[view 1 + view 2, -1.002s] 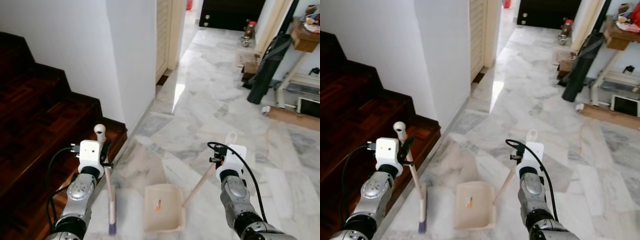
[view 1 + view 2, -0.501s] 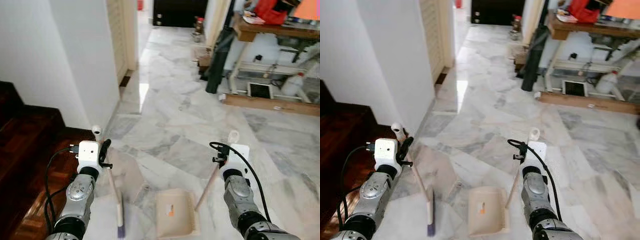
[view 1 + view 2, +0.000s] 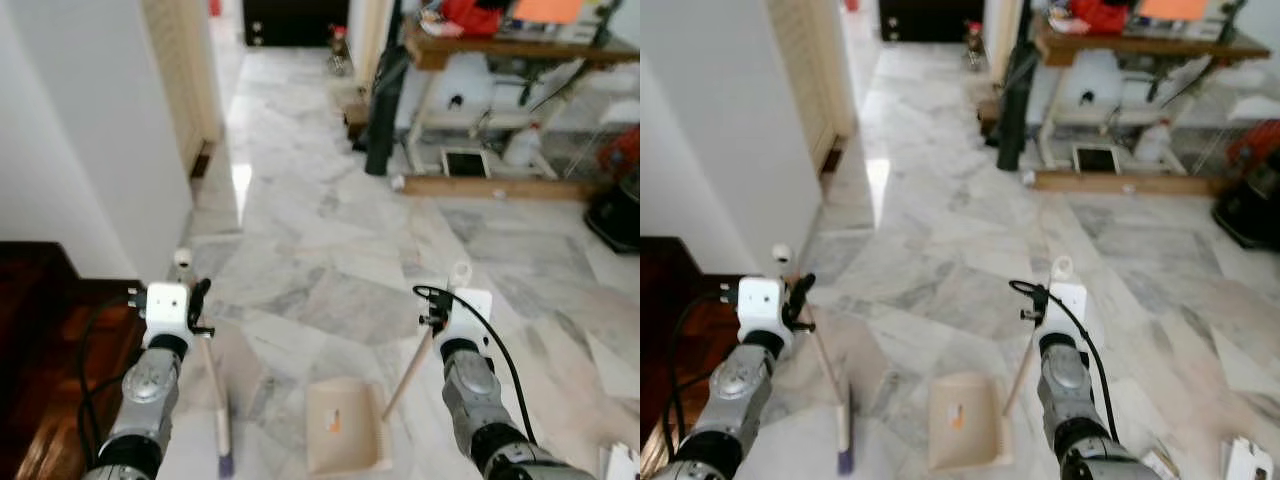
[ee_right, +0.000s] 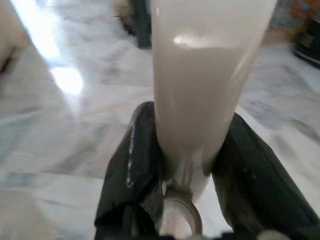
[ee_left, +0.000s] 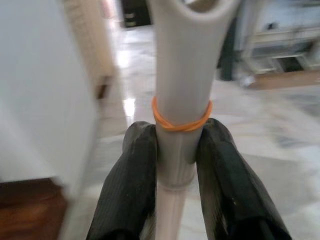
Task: Sweep floor
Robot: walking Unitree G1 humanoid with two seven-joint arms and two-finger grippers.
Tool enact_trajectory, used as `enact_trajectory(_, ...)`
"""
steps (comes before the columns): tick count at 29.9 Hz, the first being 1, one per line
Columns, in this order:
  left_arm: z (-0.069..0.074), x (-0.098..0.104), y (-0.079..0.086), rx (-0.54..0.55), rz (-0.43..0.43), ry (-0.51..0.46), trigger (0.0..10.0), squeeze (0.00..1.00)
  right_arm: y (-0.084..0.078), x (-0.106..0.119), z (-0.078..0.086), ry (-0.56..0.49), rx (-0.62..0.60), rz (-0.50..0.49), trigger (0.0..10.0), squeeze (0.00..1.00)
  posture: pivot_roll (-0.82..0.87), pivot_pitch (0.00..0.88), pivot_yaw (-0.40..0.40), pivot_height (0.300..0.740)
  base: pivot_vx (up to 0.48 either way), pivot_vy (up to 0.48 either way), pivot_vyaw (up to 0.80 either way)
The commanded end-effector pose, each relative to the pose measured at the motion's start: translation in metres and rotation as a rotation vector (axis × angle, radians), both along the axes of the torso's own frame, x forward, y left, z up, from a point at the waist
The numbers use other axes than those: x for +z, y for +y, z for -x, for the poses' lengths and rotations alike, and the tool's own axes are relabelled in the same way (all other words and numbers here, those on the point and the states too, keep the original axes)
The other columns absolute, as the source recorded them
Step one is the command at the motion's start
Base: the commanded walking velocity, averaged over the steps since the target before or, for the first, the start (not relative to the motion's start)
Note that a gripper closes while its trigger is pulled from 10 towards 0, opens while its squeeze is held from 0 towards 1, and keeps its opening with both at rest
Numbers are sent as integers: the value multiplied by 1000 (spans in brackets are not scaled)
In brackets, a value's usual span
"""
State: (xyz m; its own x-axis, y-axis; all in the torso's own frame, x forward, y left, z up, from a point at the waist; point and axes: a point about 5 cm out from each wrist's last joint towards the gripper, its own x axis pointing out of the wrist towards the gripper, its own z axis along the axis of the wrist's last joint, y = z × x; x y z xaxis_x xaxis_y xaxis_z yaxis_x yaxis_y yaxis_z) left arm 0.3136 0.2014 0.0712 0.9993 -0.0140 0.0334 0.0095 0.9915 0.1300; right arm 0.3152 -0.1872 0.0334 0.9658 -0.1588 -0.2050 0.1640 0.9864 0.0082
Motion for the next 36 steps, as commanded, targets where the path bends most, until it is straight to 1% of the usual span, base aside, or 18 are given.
enact_trajectory(1,0,4,2,-2,-12,-27,10000,0,-1,7,-5,-29,3,19,10000,0,108,0,-25,740,0,0,-769)
enact_trajectory(30,-2,6,0,-12,-9,-31,10000,0,0,9,-6,-35,10,22,10000,0,105,0,-25,740,0,0,-769)
enact_trajectory(32,-2,6,0,-10,-7,-31,10000,0,-1,18,-10,-99,3,24,10000,0,103,0,-25,740,0,0,-769)
enact_trajectory(33,-2,6,0,-10,-7,-31,10000,0,-1,18,-10,-99,3,24,10000,0,103,0,-25,740,0,0,-769)
enact_trajectory(35,-1,5,0,-9,-6,-29,10000,0,-1,32,-15,-190,-5,52,10000,0,102,0,-24,740,0,0,-766)
enact_trajectory(36,-1,4,0,-9,-6,-29,10000,0,-2,34,-15,-203,-9,58,10000,0,102,0,-24,740,0,0,-769)
